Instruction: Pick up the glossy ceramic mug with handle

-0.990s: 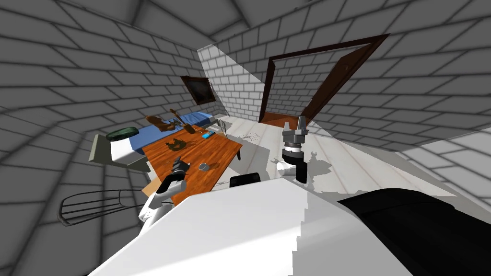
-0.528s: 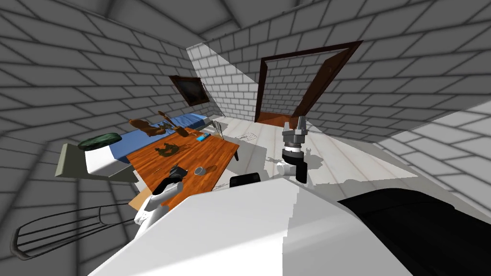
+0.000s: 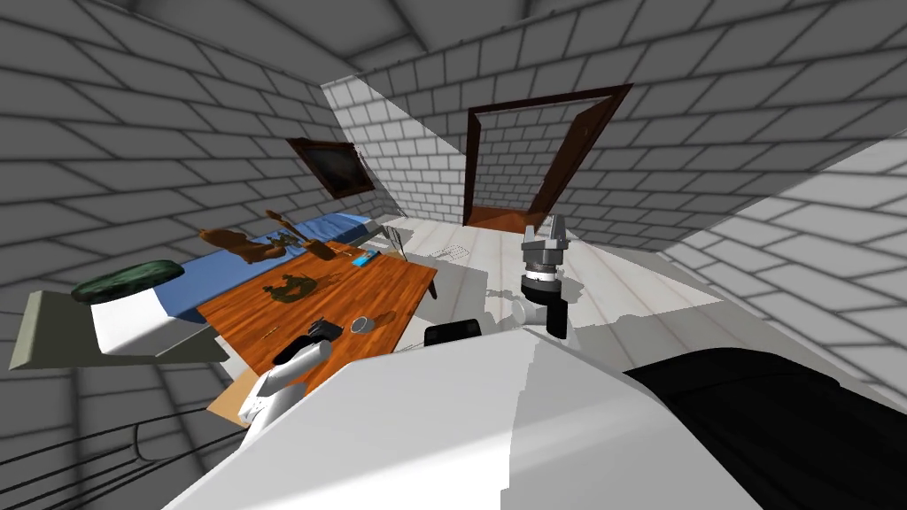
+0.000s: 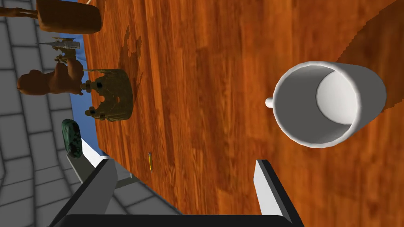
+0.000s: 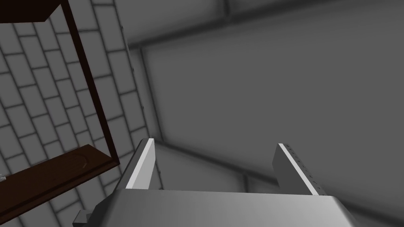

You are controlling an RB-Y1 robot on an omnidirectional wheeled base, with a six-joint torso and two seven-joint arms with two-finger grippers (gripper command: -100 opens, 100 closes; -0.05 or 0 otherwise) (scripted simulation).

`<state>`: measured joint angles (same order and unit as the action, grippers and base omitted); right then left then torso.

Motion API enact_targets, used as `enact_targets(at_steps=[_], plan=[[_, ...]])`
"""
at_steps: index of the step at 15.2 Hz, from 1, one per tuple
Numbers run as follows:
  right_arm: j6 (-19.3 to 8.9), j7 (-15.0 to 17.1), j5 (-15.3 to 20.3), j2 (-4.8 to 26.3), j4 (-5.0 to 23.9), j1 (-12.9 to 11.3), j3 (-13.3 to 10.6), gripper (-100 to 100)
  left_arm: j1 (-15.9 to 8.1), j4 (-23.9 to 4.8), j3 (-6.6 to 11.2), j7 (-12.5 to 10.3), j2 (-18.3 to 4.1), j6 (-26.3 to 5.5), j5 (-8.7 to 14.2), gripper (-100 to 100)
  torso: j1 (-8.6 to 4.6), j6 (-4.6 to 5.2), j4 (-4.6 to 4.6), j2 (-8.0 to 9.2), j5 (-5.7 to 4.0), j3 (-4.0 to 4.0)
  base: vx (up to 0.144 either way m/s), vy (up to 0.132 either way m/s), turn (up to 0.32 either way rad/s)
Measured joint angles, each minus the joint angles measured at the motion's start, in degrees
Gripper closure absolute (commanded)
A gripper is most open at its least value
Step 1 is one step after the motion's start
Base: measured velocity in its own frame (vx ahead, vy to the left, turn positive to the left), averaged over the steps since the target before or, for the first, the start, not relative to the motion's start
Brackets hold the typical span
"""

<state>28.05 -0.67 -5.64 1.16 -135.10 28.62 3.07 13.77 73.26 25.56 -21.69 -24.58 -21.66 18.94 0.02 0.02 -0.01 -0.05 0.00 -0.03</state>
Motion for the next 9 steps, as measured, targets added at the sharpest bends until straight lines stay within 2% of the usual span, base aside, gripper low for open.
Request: enact_targets(at_steps=[2,5,9], plan=[[0.0,0.0,0.0,0.0,0.0,0.0,0.0,0,-0.4,-1.6,0.77,-0.4,0.0,-2.3,0.4,-100,0.01,-0.04,-0.01,0.0,0.01,0.0,0.009,0.007,-0.111],[0.0,0.0,0.0,0.0,0.0,0.0,0.0,0,-1.6,-5.8,2.27,-1.1,-0.4,-5.1,1.9,-100,0.02,0.01,-0.01,-0.02,0.01,-0.01,0.012,0.011,-0.226],[0.0,0.0,0.0,0.0,0.0,0.0,0.0,0,-2.0,-8.5,4.25,-2.2,-0.4,-10.1,3.0,-100,0.03,-0.02,-0.01,-0.02,0.02,-0.01,0.01,0.013,-0.118]])
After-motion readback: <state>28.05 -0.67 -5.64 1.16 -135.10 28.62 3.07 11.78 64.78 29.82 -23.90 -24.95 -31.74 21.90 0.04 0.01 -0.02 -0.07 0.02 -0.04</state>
